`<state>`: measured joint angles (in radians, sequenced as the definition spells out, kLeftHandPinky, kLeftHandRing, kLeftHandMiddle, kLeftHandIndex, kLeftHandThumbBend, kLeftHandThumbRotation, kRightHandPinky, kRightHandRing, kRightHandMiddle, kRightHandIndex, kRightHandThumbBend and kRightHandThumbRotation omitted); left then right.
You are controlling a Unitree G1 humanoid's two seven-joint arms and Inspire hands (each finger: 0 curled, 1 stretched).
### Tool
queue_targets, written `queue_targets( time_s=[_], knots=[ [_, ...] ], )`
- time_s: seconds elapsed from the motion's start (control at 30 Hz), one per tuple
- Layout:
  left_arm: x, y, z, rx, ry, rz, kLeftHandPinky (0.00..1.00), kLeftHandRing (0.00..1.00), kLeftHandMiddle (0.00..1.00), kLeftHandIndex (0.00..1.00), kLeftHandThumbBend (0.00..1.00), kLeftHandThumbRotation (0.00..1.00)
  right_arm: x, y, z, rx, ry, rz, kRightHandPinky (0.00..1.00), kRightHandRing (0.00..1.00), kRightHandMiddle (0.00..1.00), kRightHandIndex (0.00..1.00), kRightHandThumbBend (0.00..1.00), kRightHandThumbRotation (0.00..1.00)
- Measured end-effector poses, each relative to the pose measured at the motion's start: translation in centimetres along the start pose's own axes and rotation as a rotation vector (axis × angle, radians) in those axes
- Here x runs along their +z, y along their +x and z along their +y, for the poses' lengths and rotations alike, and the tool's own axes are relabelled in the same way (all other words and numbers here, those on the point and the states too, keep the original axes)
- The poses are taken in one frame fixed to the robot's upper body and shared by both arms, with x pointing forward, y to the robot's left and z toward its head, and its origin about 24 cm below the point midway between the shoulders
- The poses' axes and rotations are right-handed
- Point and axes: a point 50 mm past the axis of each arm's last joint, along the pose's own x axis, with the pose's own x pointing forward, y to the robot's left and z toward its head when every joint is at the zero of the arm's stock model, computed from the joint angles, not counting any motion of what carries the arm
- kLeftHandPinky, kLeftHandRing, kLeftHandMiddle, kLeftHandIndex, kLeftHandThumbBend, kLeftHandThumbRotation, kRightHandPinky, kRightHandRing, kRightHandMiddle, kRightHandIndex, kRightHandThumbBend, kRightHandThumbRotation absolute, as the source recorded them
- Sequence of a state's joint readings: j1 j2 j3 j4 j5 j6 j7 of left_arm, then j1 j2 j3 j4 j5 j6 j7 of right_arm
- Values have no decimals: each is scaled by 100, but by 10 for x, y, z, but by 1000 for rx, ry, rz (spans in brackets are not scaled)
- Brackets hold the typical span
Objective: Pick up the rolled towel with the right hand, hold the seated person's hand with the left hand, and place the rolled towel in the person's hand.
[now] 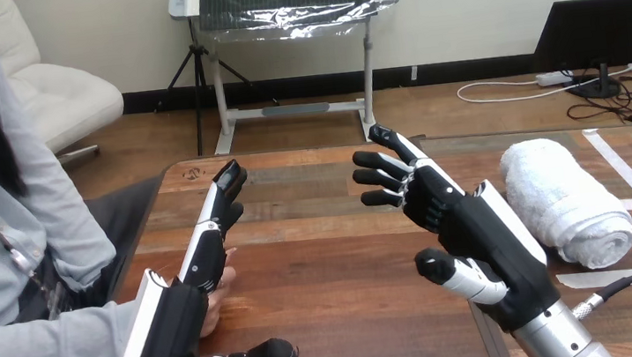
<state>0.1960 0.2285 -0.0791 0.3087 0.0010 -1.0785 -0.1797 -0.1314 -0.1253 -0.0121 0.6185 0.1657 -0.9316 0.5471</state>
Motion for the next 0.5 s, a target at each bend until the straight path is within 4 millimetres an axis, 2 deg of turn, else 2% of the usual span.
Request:
queue_targets(
  time_s=[0.23,0.5],
  knots=[
    [0,0,0,1,-6,1,97,100,100,100,100,76,-1,0,-3,-21,2,18,82,88,91,94,100,64],
    [0,0,0,0,-9,3,92,100,100,100,100,76,-1,3,-13,-72,-13,30,88,90,92,92,100,57]
  ],
)
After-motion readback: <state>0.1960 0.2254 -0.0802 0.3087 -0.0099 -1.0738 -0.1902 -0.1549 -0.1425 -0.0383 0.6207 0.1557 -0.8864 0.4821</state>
